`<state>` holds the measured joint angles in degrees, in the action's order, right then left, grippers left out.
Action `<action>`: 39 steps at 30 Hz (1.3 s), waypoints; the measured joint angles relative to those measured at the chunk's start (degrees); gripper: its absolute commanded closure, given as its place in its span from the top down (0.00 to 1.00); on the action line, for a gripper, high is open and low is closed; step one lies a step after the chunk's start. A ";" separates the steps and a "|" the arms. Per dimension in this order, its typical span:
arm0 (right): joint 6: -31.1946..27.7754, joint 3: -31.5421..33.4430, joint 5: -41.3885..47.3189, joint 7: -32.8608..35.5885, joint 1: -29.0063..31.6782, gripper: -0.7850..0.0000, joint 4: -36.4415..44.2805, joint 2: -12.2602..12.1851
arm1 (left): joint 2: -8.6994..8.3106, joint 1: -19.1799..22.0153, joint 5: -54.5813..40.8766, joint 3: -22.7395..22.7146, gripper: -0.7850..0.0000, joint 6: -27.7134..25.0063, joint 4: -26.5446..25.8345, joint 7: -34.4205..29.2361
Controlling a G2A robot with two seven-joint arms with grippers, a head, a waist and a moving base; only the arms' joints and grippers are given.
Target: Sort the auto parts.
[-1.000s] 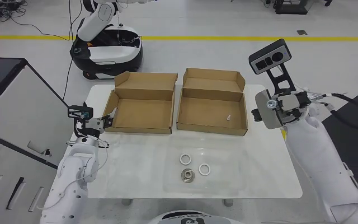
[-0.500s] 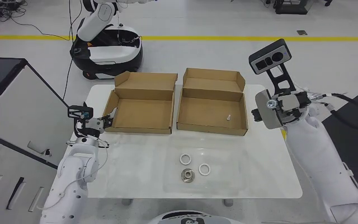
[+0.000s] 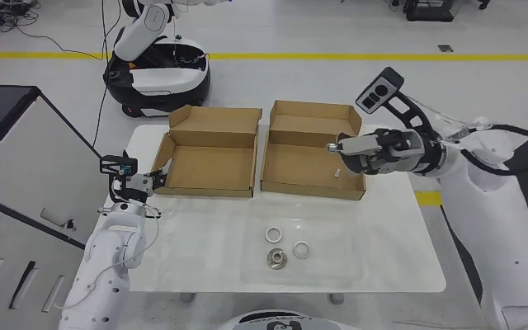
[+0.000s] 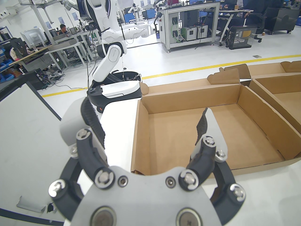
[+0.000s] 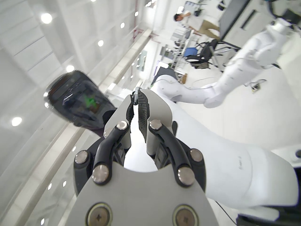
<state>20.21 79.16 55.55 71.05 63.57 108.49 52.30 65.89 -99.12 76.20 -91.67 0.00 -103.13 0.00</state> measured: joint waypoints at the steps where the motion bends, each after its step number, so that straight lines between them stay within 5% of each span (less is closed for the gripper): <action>1: 1.96 0.79 -2.59 0.64 0.15 0.00 -0.19 -0.39 | 0.00 0.00 0.00 0.00 1.00 0.00 0.00 0.00; 5: 8.95 2.75 -15.15 3.92 0.36 0.00 -0.91 -2.13 | 0.00 0.00 0.00 0.00 1.00 0.00 0.00 0.00; 12: 11.10 -2.98 -34.22 1.92 -1.60 0.00 -2.11 -6.40 | 0.00 0.00 0.00 0.00 1.00 0.00 0.00 0.00; 21: 9.27 -14.77 -39.69 3.75 -12.90 0.00 -7.53 -8.82 | 0.00 0.00 0.00 0.00 1.00 0.00 0.00 0.00; 29: 6.68 -25.88 -43.56 6.31 -25.92 0.00 -14.51 -7.69 | 0.00 0.00 0.00 0.00 1.00 0.00 0.00 0.00; 39: 2.73 -40.58 -53.42 7.74 -39.41 0.00 -24.60 -2.35 | 0.00 0.00 0.00 0.00 1.00 0.00 0.00 0.00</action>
<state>22.94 38.57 2.13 78.79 24.17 83.89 49.95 65.89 -99.12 76.20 -91.67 0.00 -103.13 0.00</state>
